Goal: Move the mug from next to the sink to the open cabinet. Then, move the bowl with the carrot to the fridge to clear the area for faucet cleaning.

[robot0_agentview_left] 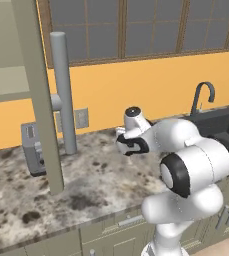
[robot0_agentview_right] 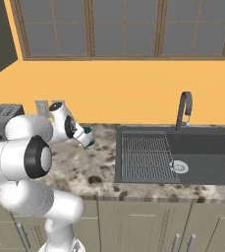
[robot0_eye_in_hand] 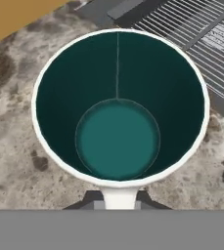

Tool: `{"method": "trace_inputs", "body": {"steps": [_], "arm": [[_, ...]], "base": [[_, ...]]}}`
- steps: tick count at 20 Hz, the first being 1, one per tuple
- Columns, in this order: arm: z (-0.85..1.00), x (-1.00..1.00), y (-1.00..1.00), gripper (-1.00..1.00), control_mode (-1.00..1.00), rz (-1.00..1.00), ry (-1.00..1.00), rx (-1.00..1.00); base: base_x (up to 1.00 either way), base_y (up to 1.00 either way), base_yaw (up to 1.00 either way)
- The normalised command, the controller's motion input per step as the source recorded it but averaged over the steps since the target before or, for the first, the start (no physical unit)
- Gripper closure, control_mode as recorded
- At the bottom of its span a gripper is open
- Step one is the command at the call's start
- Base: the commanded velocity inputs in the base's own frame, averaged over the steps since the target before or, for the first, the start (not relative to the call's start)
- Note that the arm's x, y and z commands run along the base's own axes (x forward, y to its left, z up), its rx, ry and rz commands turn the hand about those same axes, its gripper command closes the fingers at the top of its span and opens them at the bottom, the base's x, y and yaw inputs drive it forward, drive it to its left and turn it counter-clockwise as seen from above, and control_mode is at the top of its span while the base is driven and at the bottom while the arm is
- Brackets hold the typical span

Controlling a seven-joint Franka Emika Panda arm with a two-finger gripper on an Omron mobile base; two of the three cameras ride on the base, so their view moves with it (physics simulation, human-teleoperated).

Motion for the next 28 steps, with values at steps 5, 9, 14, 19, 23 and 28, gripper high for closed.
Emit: {"method": "trace_inputs", "body": {"steps": [5,9,14,19,23,28], "arm": [[0.99,-0.64,0.00,1.00,-1.00,-0.05,-0.16,-0.05],[0.76,-0.96,-0.05,1.00,-1.00,-0.01,-0.37,-0.03],[1.00,-1.00,-0.12,1.00,-1.00,-0.01,-0.21,0.05],[0.57,-0.60,-0.04,1.00,1.00,-0.01,-0.03,0.12],[0.00,0.00,0.00,1.00,1.00,0.00,0.00,0.00],[0.00,0.00,0.00,1.00,1.00,0.00,0.00,0.00]], "base": [[0.00,0.00,0.00],[0.00,0.00,0.00],[0.00,0.00,0.00],[-0.40,0.00,-0.04],[-1.00,0.10,-0.17],[-1.00,0.57,0.06]]}}
